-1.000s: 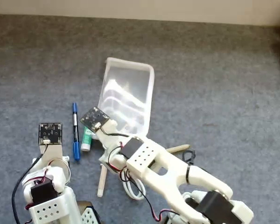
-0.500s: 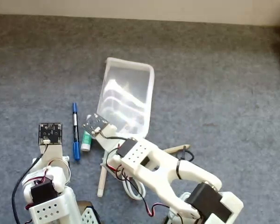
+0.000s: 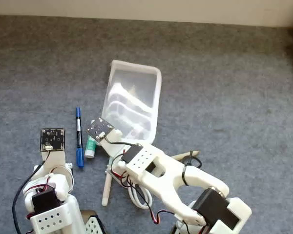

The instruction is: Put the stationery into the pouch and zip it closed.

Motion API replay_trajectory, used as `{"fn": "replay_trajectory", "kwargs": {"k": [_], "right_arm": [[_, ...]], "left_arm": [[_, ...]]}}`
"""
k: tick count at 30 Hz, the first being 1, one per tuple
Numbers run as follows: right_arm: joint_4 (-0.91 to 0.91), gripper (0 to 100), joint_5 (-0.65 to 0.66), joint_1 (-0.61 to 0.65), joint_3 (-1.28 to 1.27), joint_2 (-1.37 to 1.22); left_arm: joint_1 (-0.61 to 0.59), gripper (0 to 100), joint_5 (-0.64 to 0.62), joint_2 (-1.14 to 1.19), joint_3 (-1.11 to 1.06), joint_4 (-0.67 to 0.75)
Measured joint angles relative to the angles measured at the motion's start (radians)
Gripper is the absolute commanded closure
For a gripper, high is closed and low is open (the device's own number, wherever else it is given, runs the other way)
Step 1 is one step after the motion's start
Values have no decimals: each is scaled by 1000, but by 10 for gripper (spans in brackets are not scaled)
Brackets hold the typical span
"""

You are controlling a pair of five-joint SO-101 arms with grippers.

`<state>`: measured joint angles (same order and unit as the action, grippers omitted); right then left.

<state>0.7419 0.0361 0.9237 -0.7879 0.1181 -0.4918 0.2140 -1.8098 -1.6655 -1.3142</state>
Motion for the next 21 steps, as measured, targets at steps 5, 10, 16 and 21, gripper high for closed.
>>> {"fn": "replay_trajectory", "kwargs": {"k": [5, 10, 16, 21], "right_arm": [[0, 995, 0, 0, 0, 0], [9, 993, 40, 0, 0, 0], [49, 993, 52, 2, -3, 158], [72, 993, 55, -12, -75, 327]], "left_arm": [[0, 954, 0, 0, 0, 0], [0, 954, 0, 0, 0, 0], [0, 887, 0, 0, 0, 0], [0, 736, 0, 0, 14, 0]]}}
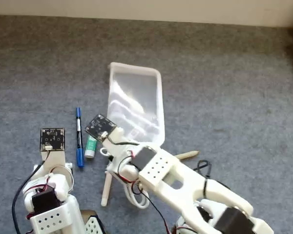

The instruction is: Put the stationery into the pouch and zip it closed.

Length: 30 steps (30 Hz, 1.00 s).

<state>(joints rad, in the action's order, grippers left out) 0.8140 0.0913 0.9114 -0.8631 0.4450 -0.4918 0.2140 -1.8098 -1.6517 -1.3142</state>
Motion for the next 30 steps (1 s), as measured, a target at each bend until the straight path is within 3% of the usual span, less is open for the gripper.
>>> {"fn": "replay_trajectory", "kwargs": {"k": [7, 13, 23, 30], "right_arm": [[2, 993, 0, -35, -44, 160], [3, 993, 0, -68, -44, 244], [3, 993, 0, -92, -109, 339], [3, 993, 0, -95, -144, 419]], "left_arm": [[11, 737, -71, 0, 123, 0], [149, 736, -75, -6, 183, 0], [391, 733, -227, -2, 186, 11], [420, 733, -287, 0, 186, 109]]}}
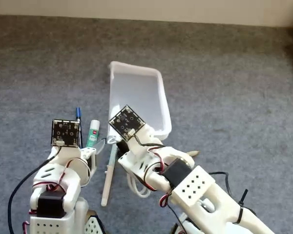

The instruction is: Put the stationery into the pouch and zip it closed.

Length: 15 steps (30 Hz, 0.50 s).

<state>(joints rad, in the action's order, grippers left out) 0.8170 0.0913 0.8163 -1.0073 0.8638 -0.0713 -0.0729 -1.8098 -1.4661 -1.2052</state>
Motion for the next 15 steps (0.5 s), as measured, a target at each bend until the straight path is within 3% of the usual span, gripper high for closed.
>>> {"fn": "replay_trajectory", "kwargs": {"k": [8, 15], "right_arm": [[8, 993, 0, 0, 0, 6], [29, 993, 0, 0, 0, 6]], "left_arm": [[84, 733, -5, 0, 0, 17], [91, 733, -5, 0, 0, 32]]}}
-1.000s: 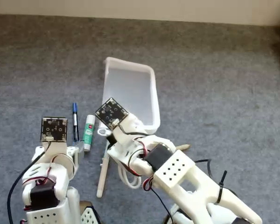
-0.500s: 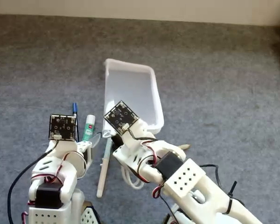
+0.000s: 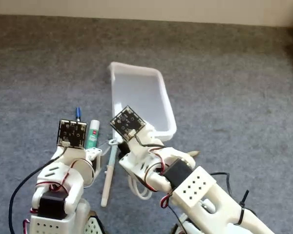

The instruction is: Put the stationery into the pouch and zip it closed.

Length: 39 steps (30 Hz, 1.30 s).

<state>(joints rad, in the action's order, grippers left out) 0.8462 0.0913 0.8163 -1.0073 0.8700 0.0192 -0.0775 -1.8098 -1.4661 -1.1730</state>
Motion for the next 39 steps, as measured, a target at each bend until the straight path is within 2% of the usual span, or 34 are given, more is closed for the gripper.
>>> {"fn": "replay_trajectory", "kwargs": {"k": [25, 32, 39], "right_arm": [[0, 993, 0, 0, 0, 0], [0, 993, 0, 0, 0, 0], [17, 993, 0, 0, 0, 0]], "left_arm": [[0, 733, 0, 0, 43, -75], [0, 733, 0, 0, -61, 66], [0, 738, 0, 0, -74, 106]]}}
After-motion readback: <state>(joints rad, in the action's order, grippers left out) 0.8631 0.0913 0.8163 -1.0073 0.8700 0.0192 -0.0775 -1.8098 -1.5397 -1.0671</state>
